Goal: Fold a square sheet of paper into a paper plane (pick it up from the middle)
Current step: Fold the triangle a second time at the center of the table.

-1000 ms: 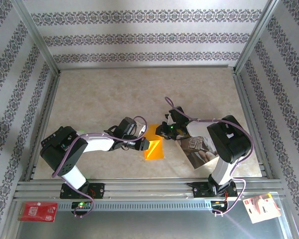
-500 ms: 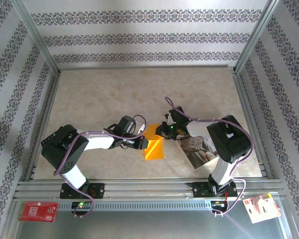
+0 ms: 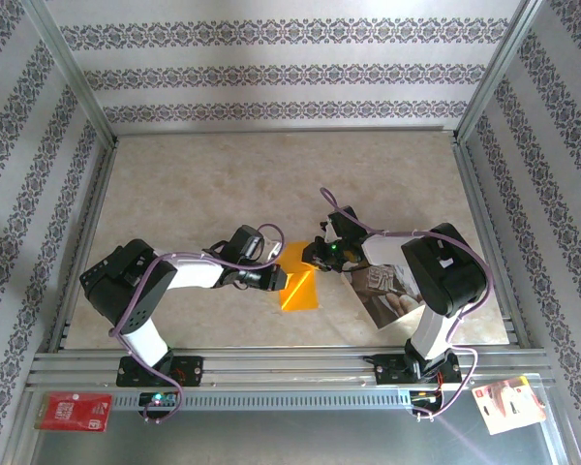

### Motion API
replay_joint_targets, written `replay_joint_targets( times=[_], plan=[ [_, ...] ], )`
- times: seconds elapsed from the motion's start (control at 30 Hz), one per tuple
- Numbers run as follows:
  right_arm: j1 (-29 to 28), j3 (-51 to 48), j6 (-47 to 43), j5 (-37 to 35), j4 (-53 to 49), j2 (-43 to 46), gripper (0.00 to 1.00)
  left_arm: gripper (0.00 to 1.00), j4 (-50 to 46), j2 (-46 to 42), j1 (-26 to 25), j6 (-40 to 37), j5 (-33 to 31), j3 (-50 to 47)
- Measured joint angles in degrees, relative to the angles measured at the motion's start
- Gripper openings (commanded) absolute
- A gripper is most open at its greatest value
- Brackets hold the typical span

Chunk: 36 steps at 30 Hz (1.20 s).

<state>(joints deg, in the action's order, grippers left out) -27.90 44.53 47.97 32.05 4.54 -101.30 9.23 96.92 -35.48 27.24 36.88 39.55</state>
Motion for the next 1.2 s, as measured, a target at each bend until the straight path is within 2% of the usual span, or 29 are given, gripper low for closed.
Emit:
replay_joint_targets(
  times=[1.2],
  plan=[
    [0.0,0.07,0.02,0.04,0.0,0.0,0.2,0.03,-0.98,0.96,0.04,-0.02,-0.94,0.22]
  ],
)
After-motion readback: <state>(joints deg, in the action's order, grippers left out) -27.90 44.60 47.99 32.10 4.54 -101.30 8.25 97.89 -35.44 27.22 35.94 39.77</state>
